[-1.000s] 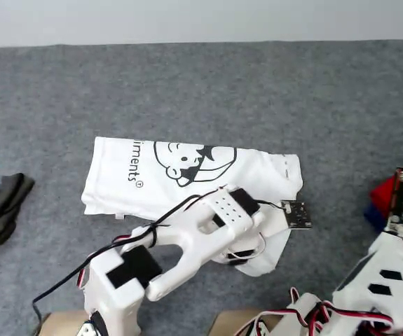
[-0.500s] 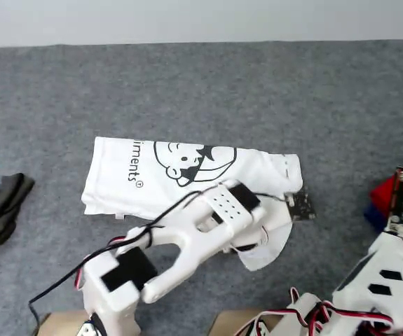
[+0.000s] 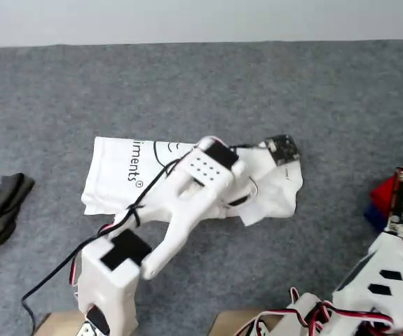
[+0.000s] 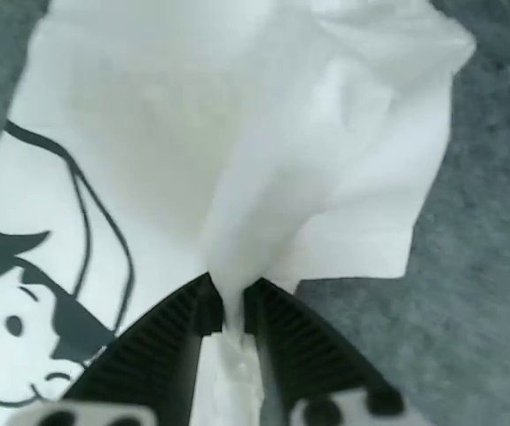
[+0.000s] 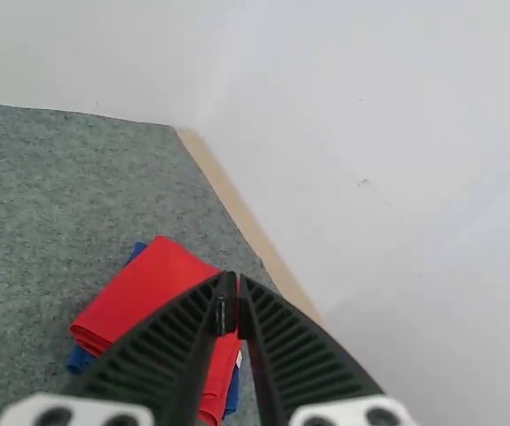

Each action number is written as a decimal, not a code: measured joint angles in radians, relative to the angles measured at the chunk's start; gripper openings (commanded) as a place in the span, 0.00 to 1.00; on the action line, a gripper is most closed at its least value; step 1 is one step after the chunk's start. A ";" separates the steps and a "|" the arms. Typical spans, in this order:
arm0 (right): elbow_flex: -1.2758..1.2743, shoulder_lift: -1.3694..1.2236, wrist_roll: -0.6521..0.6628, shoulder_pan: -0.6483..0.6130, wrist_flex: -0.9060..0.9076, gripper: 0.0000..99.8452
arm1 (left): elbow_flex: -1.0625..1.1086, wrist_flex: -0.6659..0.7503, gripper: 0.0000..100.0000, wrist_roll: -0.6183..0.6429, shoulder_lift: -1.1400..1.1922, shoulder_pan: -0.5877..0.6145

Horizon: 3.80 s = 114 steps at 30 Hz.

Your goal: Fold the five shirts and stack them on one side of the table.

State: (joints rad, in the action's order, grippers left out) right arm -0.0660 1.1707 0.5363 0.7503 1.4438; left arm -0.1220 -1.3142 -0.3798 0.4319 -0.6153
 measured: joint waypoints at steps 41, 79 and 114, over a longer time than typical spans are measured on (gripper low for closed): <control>0.000 0.046 0.003 0.000 0.034 0.01 | -0.984 -0.364 0.16 -0.005 0.474 0.239; -0.087 0.044 0.063 0.000 0.034 0.01 | -0.721 -0.196 0.16 -0.020 0.470 0.017; -0.087 0.044 0.063 0.000 0.034 0.01 | -0.875 -0.399 0.15 -0.129 0.526 0.048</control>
State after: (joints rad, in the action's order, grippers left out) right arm -0.1534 1.2152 0.5992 0.7503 1.4776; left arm -0.9966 -1.7131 -0.5086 0.9582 -0.5677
